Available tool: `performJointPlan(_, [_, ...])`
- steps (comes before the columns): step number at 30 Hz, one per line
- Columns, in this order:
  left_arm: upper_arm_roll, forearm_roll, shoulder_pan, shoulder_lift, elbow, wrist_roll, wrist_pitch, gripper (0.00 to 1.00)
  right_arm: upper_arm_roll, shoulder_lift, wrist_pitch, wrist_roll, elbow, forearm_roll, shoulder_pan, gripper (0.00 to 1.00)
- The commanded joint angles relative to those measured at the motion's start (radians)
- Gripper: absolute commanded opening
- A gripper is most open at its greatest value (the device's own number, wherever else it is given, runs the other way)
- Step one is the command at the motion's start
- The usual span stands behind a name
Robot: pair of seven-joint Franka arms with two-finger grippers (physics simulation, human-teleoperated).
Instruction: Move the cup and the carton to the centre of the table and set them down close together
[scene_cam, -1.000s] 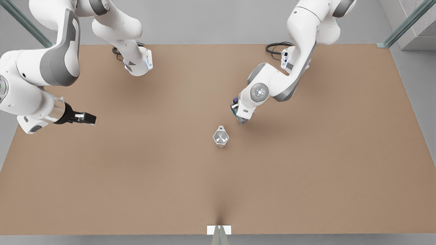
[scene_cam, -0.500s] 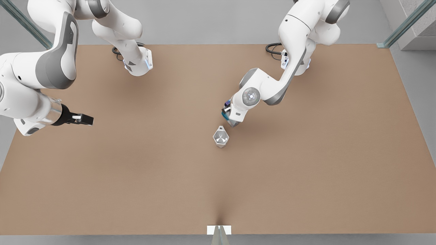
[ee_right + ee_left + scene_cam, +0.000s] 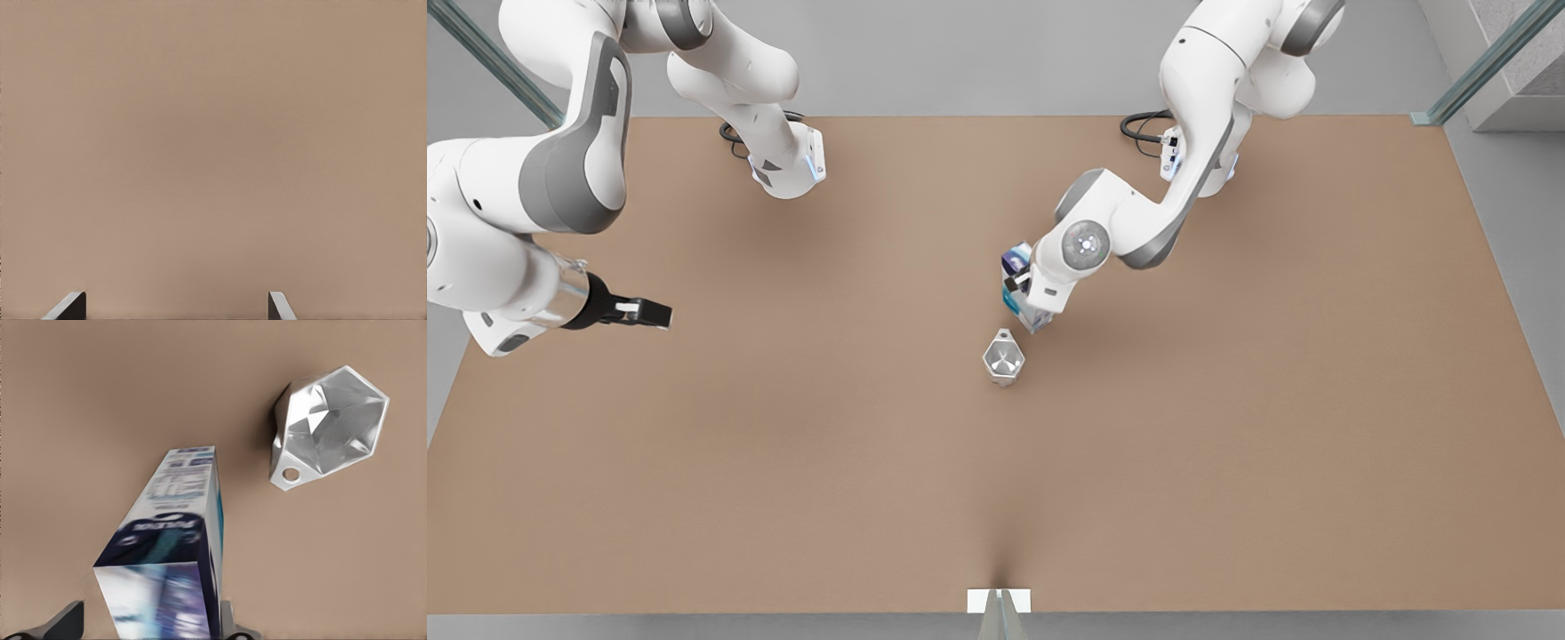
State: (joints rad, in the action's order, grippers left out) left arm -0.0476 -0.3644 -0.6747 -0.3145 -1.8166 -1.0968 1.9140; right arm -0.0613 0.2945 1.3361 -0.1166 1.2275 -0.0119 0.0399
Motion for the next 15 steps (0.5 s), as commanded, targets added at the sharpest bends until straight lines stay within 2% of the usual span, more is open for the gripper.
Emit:
performJointPlan(1, [0.0, -0.004, 0.0, 0.0, 0.005, -0.005, -0.003, 1.0, 0.0, 0.0, 0.0, 0.0, 0.0, 0.0, 0.0, 1.0])
performJointPlan(3, [0.002, -0.005, 0.004, 0.011, 0.013, -0.005, -0.01, 1.0, 0.0, 0.0, 0.0, 0.0, 0.0, 0.0, -0.002, 1.0])
performJointPlan(4, [0.012, -0.005, 0.011, 0.014, 0.074, -0.006, -0.101, 1.0, 0.0, 0.0, 0.0, 0.0, 0.0, 0.001, 0.0, 1.0])
performJointPlan(5, [0.087, 0.002, 0.024, 0.028, 0.203, 0.008, -0.279, 1.0, 0.0, 0.0, 0.0, 0.0, 0.0, 0.001, 0.0, 1.0])
performJointPlan(6, [0.184, 0.022, 0.056, 0.061, 0.269, 0.064, -0.381, 1.0, 0.0, 0.0, 0.0, 0.0, 0.0, 0.0, 0.0, 1.0])
performJointPlan(7, [0.199, 0.131, 0.118, 0.087, 0.295, 0.271, -0.452, 1.0, 0.0, 0.0, 0.0, 0.0, 0.0, 0.001, 0.0, 1.0])
performJointPlan(10, [0.201, 0.33, 0.335, 0.127, 0.299, 0.911, -0.475, 1.0, 0.0, 0.0, -0.002, 0.0, 0.0, 0.001, -0.002, 1.0])
performJointPlan(12, [0.198, 0.358, 0.448, 0.129, 0.333, 1.002, -0.474, 1.0, 0.0, 0.002, -0.009, -0.002, -0.01, 0.001, -0.002, 1.0])
performJointPlan(15, [0.198, 0.386, 0.475, 0.12, 0.339, 1.009, -0.443, 1.0, -0.002, 0.005, -0.009, -0.002, -0.008, 0.003, 0.0, 1.0])
